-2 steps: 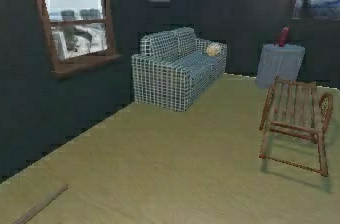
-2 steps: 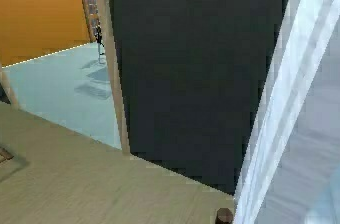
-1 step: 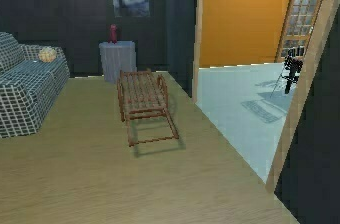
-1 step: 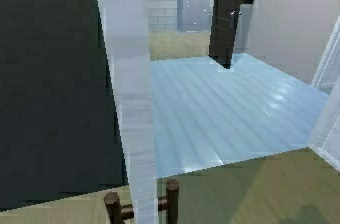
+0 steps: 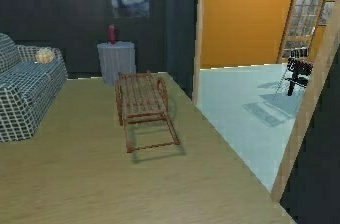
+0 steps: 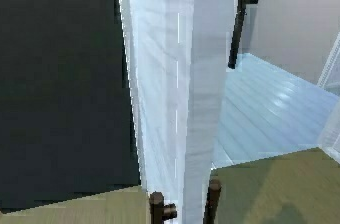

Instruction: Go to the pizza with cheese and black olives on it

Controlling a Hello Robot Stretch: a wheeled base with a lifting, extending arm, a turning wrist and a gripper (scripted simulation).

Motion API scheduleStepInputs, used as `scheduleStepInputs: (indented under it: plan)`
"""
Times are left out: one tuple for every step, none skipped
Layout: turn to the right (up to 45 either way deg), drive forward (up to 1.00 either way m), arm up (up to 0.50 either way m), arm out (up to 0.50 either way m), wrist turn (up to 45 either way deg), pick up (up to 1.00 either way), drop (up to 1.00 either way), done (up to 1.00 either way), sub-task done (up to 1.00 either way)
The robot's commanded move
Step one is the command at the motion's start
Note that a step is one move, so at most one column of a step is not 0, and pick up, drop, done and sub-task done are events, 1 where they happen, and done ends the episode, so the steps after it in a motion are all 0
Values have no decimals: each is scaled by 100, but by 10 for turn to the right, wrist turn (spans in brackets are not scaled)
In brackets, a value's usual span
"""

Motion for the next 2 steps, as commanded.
scheduleStepInputs:
  plan:
    - [90,0,0,0,0,0,0,0,0]
    - [0,25,0,0,0,0,0,0,0]
